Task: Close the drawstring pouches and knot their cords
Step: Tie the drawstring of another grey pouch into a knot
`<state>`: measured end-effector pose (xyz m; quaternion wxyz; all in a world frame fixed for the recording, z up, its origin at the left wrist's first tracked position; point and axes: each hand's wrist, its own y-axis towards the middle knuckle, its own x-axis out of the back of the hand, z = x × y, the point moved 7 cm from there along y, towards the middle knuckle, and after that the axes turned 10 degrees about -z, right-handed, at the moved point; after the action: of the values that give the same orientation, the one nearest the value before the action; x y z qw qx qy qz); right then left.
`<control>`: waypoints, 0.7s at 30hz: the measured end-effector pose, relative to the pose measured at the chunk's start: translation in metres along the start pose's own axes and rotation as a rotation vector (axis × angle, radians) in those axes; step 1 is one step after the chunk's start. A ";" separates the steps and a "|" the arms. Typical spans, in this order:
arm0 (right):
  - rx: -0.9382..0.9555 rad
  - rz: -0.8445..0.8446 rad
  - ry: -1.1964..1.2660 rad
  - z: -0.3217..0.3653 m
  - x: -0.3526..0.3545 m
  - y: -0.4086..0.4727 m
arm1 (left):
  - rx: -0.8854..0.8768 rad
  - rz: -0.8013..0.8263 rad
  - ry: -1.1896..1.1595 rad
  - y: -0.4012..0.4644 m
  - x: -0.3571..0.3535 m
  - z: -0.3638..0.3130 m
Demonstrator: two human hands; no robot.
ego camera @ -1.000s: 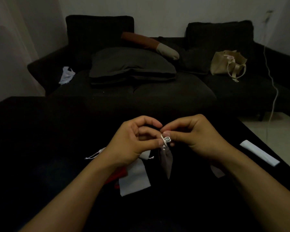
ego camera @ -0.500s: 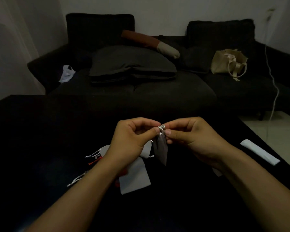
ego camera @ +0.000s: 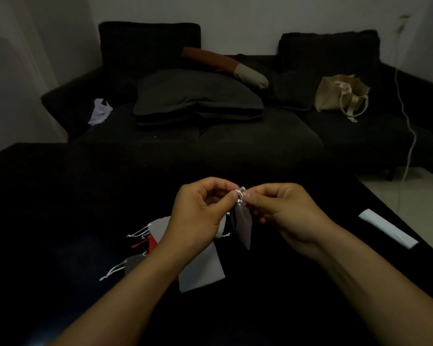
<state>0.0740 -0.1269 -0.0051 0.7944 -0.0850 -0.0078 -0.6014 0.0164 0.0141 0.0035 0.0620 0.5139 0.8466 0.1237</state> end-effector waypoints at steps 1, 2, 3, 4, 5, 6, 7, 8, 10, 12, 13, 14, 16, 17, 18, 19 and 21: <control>-0.040 0.001 0.060 -0.003 -0.003 0.000 | -0.018 -0.021 0.018 0.000 0.001 -0.001; -0.082 0.007 0.123 -0.005 -0.005 0.000 | -0.036 -0.038 0.043 -0.001 0.002 -0.001; -0.118 0.016 0.176 -0.006 -0.008 -0.001 | -0.053 -0.053 0.068 -0.001 0.002 -0.001; -0.137 0.027 0.209 -0.006 -0.010 -0.003 | -0.070 -0.070 0.091 -0.002 0.003 -0.001; -0.137 0.036 0.220 -0.006 -0.010 -0.003 | -0.088 -0.092 0.105 -0.003 0.004 -0.001; -0.120 0.042 0.210 -0.005 -0.010 -0.004 | -0.105 -0.118 0.113 -0.004 0.005 -0.002; -0.098 0.041 0.181 -0.004 -0.010 -0.005 | -0.116 -0.140 0.121 -0.005 0.006 -0.003; -0.077 0.030 0.147 -0.004 -0.010 -0.005 | -0.123 -0.156 0.130 -0.006 0.006 -0.003; -0.048 -0.002 0.118 -0.004 -0.008 -0.005 | -0.114 -0.170 0.127 -0.007 0.006 -0.004; -0.045 -0.024 0.134 -0.004 -0.008 -0.005 | -0.083 -0.175 0.087 -0.006 0.006 -0.003; -0.055 -0.034 0.153 -0.005 -0.008 -0.005 | -0.069 -0.177 0.068 -0.006 0.006 -0.003; -0.067 -0.044 0.170 -0.005 -0.008 -0.005 | -0.060 -0.178 0.054 -0.006 0.006 -0.002; -0.078 -0.062 0.177 -0.005 -0.007 -0.005 | -0.047 -0.177 0.037 -0.005 0.006 -0.001; -0.068 -0.064 0.169 -0.005 -0.007 -0.005 | -0.043 -0.173 0.036 -0.005 0.006 -0.001; -0.046 -0.060 0.152 -0.005 -0.007 -0.005 | -0.043 -0.173 0.039 -0.005 0.006 -0.001; -0.012 -0.055 0.126 -0.003 -0.008 -0.006 | -0.042 -0.174 0.042 -0.005 0.006 -0.001; 0.106 -0.068 0.029 0.002 -0.007 -0.007 | -0.032 -0.179 0.039 -0.005 0.006 0.000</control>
<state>0.0656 -0.1216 -0.0029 0.7770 -0.0338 -0.0312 -0.6278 0.0093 0.0178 0.0023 0.0644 0.4326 0.8882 0.1411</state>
